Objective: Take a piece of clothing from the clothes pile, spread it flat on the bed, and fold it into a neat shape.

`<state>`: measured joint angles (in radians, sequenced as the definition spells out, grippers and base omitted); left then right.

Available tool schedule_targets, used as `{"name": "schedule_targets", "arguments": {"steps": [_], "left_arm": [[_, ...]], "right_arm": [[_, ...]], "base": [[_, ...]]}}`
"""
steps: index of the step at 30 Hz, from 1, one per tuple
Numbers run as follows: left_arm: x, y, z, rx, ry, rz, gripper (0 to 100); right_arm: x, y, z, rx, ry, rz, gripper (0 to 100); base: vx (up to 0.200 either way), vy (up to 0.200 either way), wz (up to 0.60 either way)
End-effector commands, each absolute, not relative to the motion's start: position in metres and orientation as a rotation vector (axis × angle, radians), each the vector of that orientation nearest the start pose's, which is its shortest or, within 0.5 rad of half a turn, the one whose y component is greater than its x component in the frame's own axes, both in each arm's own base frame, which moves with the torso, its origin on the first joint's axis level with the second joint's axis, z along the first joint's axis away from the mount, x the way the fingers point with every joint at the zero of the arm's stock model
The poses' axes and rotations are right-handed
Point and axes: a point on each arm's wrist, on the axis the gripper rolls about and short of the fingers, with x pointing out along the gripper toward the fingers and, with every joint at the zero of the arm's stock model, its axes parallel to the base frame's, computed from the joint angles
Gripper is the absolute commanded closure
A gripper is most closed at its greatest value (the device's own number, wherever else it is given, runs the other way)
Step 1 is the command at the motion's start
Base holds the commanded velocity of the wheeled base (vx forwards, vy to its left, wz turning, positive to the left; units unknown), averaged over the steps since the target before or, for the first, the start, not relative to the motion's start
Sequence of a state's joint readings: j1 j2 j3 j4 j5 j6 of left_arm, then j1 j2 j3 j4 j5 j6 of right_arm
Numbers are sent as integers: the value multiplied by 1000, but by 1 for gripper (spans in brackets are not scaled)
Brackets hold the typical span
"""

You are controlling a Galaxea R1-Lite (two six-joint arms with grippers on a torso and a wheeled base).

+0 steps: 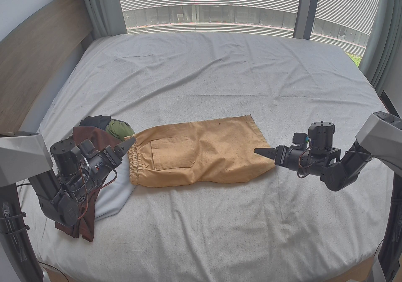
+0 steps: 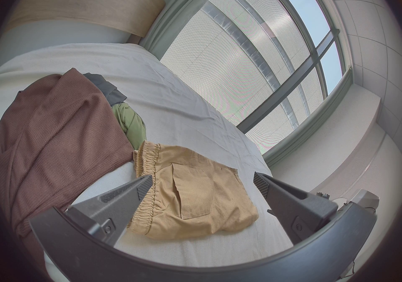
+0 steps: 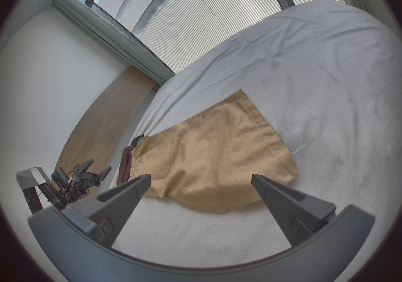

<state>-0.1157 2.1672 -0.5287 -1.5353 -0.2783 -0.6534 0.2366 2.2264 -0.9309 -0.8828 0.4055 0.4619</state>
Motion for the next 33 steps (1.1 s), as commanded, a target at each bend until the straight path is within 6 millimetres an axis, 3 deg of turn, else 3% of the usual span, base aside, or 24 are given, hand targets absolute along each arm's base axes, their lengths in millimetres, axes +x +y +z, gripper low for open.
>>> {"name": "schedule_targets", "arguments": {"steps": [1,15,26,33], "left_arm": [[329,-47,56,-652,240,-350,0],[331,-47,49,-649,257,-341,0],[332,-47,45,-650,265,-335,0],[333,-45,43,-649,267,-328,0]], "right_arm": [[381,108,28,472,616,519,0],[390,112,-13,470,679,506,0],[404,118,-26,469,671,511,0],[417,133,-32,454,642,526,0]], "base": [[0,0,0],[0,0,0],[0,0,0],[0,0,0]]}}
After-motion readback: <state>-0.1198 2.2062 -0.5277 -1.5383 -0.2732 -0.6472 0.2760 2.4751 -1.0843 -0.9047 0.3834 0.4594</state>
